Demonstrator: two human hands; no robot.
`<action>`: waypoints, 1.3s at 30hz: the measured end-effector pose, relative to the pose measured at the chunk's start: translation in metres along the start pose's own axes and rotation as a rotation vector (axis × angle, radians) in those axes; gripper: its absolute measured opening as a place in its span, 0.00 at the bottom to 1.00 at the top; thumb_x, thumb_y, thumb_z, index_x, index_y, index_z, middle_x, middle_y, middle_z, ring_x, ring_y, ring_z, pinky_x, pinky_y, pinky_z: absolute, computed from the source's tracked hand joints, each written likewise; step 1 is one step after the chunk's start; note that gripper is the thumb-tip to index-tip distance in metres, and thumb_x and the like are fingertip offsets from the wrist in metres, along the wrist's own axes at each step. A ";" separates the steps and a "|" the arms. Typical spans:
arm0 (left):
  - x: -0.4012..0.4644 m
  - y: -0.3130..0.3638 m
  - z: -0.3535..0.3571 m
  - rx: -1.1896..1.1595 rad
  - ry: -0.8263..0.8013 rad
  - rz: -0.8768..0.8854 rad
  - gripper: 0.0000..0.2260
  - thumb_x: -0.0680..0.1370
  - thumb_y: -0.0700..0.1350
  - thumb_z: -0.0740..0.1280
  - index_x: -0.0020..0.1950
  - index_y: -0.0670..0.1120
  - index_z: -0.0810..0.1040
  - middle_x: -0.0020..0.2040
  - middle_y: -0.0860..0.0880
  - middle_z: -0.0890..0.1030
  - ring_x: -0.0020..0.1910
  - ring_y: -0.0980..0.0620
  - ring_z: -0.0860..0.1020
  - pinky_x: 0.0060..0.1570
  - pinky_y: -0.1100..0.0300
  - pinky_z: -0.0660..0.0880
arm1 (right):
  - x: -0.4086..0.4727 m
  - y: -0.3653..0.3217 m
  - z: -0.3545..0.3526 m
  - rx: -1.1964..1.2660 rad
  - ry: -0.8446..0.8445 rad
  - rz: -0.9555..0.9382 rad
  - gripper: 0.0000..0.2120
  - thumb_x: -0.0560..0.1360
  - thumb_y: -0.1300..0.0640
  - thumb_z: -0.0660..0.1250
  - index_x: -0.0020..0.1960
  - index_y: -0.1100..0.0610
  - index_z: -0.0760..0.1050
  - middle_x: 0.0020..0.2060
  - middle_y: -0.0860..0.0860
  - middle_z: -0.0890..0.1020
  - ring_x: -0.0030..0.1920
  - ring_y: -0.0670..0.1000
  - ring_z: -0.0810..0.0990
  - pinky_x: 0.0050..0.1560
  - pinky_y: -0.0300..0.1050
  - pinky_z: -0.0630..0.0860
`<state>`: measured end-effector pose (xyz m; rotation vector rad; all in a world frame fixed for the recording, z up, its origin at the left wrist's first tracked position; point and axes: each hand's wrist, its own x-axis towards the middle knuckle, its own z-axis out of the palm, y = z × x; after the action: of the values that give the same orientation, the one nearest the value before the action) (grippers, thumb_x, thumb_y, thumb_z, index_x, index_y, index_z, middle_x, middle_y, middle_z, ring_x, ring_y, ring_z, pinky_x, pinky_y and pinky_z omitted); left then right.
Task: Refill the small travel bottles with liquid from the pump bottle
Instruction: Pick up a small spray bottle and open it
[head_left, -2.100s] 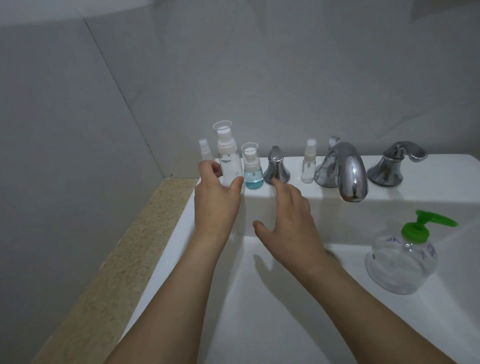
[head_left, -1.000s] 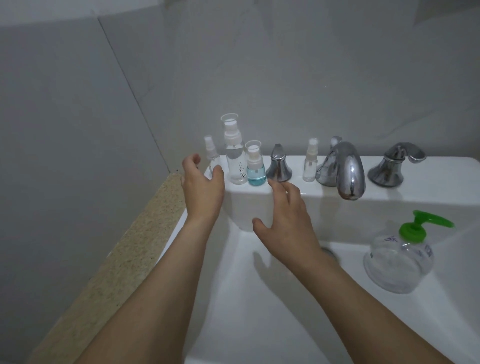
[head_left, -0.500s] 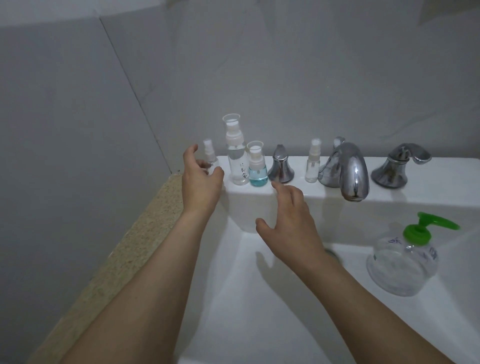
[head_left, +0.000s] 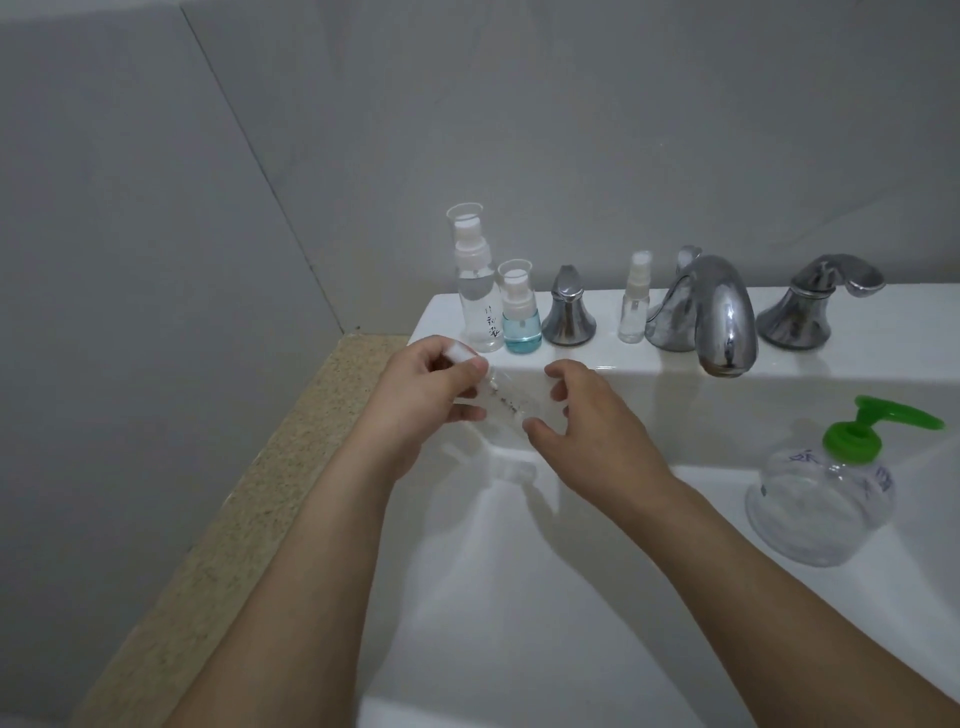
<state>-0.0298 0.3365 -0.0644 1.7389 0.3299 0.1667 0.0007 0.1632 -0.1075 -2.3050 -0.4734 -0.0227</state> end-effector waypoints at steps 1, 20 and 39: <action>0.001 -0.001 -0.001 0.033 -0.015 -0.006 0.04 0.80 0.38 0.70 0.46 0.40 0.78 0.43 0.44 0.78 0.40 0.51 0.77 0.41 0.55 0.81 | 0.000 0.000 0.000 0.011 -0.034 -0.001 0.27 0.76 0.50 0.67 0.73 0.53 0.63 0.60 0.48 0.73 0.59 0.50 0.74 0.60 0.49 0.72; 0.005 -0.010 0.007 0.390 -0.165 0.039 0.07 0.81 0.44 0.70 0.44 0.43 0.80 0.32 0.51 0.82 0.34 0.51 0.81 0.55 0.43 0.81 | 0.001 0.007 -0.001 -0.039 -0.105 0.023 0.07 0.72 0.52 0.71 0.40 0.51 0.73 0.35 0.47 0.77 0.39 0.51 0.76 0.38 0.43 0.68; -0.007 -0.002 0.006 0.552 -0.235 0.231 0.12 0.80 0.40 0.66 0.56 0.57 0.72 0.47 0.54 0.74 0.34 0.59 0.71 0.35 0.70 0.70 | -0.001 0.002 -0.001 -0.082 -0.045 0.024 0.08 0.73 0.55 0.70 0.52 0.53 0.78 0.46 0.49 0.81 0.48 0.52 0.78 0.46 0.44 0.73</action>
<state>-0.0344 0.3290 -0.0670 2.3170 -0.0067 0.0353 0.0005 0.1607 -0.1078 -2.3960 -0.4755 0.0216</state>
